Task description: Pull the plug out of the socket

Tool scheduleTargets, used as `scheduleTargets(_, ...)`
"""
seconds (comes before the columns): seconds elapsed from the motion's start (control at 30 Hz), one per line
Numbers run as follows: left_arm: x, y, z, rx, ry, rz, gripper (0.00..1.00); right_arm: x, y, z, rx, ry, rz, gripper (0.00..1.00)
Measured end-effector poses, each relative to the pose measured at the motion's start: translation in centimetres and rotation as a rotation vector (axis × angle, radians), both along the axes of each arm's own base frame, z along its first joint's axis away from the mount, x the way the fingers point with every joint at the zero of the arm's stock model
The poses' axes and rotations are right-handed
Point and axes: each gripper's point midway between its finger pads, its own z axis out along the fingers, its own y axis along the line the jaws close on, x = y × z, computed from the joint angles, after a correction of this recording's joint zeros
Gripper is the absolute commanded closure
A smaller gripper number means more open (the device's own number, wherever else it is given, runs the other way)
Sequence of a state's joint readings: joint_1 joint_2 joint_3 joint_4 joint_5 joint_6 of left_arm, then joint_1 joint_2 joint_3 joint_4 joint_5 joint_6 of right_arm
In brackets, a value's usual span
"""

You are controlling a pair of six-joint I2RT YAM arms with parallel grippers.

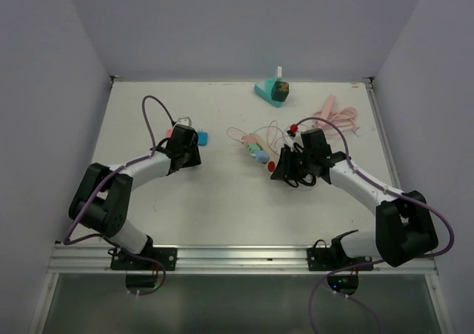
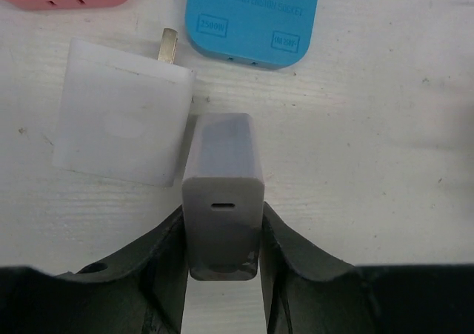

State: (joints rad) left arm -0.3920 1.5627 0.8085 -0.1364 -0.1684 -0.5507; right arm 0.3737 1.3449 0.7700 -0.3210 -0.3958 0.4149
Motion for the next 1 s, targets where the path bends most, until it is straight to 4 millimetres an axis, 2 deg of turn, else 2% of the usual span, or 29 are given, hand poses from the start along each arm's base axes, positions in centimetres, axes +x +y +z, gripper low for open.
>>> scheduleTargets(0.07, 0.3, 0.1, 0.0, -0.003, -0.001, 0.012, 0.44, -0.1, 0.0, 0.0, 0.000, -0.001, 0.000, 1.00)
scheduleTargets(0.13, 0.3, 0.1, 0.0, -0.007, 0.000, 0.020, 0.37, -0.1, -0.1, 0.0, 0.000, -0.001, 0.000, 1.00)
scheduleTargets(0.17, 0.3, 0.1, 0.1, -0.009, -0.002, 0.020, 0.28, -0.2, -0.1, 0.0, 0.000, -0.001, 0.000, 1.00)
scheduleTargets(0.23, 0.3, 0.1, 0.5, -0.014, -0.010, 0.022, 0.20, -0.2, -0.1, 0.0, 0.000, -0.002, 0.001, 1.00)
scheduleTargets(0.27, 0.3, 0.1, 1.0, -0.022, -0.021, 0.026, 0.13, -0.2, -0.1, 0.0, 0.000, -0.002, 0.001, 1.00)
scheduleTargets(0.37, 0.4, 0.1, 2.8, -0.044, -0.060, 0.040, 0.06, -0.2, -0.1, 0.0, -0.001, -0.003, 0.002, 1.00)
scheduleTargets(0.53, -0.4, 0.3, 5.6, -0.082, -0.100, 0.061, 0.02, -0.2, -0.1, 0.0, -0.001, -0.003, 0.003, 1.00)
scheduleTargets(0.63, -1.1, -0.4, 7.5, -0.152, -0.119, 0.055, 0.00, -0.2, 0.0, 0.0, -0.002, -0.004, 0.005, 1.00)
scheduleTargets(0.77, -2.4, -2.5, 9.7, -0.242, -0.119, 0.043, 0.00, -0.3, 0.1, -0.1, -0.009, -0.008, 0.008, 1.00)
scheduleTargets(0.9, -4.2, -7.1, 11.2, -0.345, -0.090, -0.006, 0.00, -0.2, 0.3, -0.1, -0.020, -0.017, 0.000, 1.00)
scheduleTargets(1.0, -5.9, -10.2, 11.5, -0.422, -0.048, -0.033, 0.00, 0.0, 0.5, -0.1, -0.026, -0.035, -0.019, 1.00)
